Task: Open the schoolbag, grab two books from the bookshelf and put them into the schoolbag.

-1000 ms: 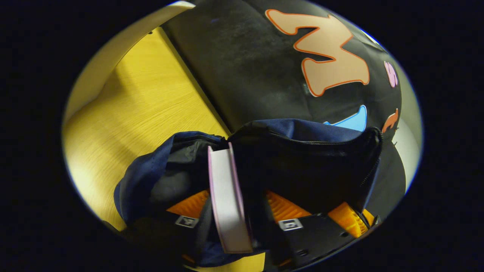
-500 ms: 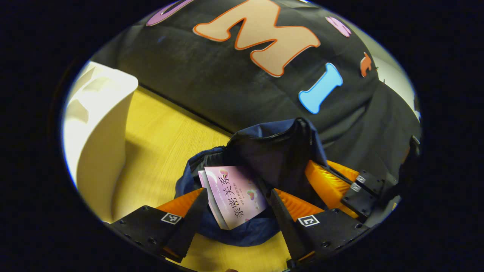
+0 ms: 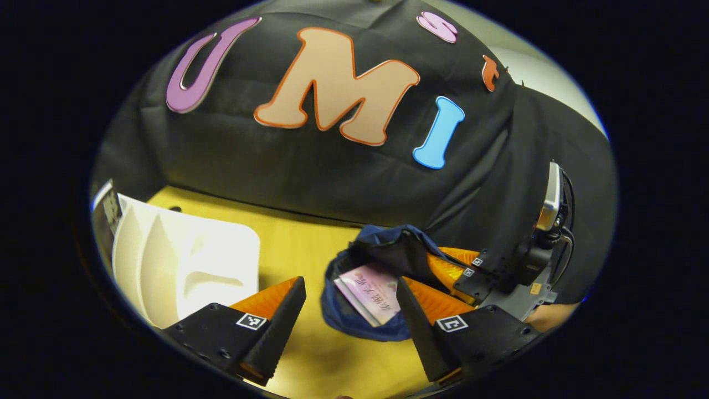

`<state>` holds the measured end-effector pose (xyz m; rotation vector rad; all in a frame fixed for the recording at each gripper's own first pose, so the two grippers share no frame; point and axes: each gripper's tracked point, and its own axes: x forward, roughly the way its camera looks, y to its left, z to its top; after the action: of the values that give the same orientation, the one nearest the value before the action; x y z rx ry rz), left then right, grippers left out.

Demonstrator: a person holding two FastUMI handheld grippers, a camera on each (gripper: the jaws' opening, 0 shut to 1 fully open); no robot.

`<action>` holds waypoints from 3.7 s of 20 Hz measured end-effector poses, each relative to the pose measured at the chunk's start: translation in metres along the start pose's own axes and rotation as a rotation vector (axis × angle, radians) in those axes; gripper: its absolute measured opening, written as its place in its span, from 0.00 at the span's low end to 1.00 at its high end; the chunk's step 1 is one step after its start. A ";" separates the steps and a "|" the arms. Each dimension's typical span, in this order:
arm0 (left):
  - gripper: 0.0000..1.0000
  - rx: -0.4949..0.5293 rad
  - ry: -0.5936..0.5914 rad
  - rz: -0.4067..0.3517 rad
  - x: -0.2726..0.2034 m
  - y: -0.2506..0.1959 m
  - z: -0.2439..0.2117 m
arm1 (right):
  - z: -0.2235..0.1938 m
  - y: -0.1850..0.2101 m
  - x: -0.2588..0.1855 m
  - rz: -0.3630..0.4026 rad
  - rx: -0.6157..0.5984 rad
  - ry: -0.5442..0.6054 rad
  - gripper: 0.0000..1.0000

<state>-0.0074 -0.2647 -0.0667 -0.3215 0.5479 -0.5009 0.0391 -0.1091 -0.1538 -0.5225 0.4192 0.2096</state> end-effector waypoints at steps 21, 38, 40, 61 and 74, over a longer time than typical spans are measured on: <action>0.95 0.178 0.016 0.475 -0.122 0.300 0.066 | 0.001 0.024 0.005 -0.056 -0.117 0.089 0.05; 0.37 0.108 0.353 0.467 -0.090 0.373 0.000 | -0.008 0.027 0.000 -0.075 -0.126 0.131 0.05; 0.37 0.100 0.379 0.463 -0.094 0.369 -0.005 | -0.008 0.028 0.000 -0.073 -0.126 0.131 0.05; 0.31 0.276 -0.055 0.478 -0.170 0.274 0.159 | -0.008 0.026 0.001 -0.057 -0.136 0.107 0.05; 0.31 0.003 -0.177 0.088 -0.130 0.138 0.155 | -0.007 0.021 0.001 -0.054 -0.111 0.099 0.05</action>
<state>0.0345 -0.0562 0.0545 -0.3342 0.3879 -0.3835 0.0315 -0.0950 -0.1695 -0.6549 0.4908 0.1559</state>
